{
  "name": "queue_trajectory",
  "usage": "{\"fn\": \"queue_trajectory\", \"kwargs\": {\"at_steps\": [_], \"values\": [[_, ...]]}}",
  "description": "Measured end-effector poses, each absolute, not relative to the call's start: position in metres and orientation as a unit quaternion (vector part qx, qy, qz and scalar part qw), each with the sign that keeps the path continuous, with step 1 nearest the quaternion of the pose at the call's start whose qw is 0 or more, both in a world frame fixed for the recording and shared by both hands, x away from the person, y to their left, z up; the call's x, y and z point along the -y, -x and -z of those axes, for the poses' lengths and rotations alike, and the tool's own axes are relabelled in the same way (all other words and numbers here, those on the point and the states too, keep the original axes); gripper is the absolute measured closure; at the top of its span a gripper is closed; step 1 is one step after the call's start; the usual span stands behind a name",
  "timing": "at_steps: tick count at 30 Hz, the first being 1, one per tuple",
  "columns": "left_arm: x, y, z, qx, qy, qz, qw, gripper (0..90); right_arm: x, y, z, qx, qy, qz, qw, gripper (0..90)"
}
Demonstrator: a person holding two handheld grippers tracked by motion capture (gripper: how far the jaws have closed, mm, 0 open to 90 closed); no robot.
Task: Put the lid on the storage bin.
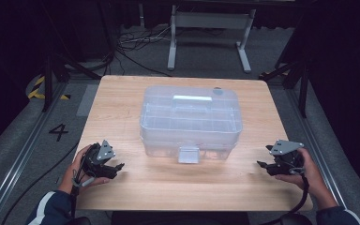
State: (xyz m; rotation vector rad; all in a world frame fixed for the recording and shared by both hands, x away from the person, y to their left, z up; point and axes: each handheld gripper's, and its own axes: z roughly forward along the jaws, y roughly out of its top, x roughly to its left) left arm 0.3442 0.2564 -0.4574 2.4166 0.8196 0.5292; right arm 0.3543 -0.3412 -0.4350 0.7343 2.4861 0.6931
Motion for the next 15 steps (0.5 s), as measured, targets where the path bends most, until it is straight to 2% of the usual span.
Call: {"fn": "queue_trajectory", "kwargs": {"at_steps": [15], "values": [[-0.285,-0.336,0.471,-0.332,-0.880,-0.168,0.296,19.6,0.370,-0.341,0.464,-0.875,-0.329,-0.285,0.213,26.0]]}}
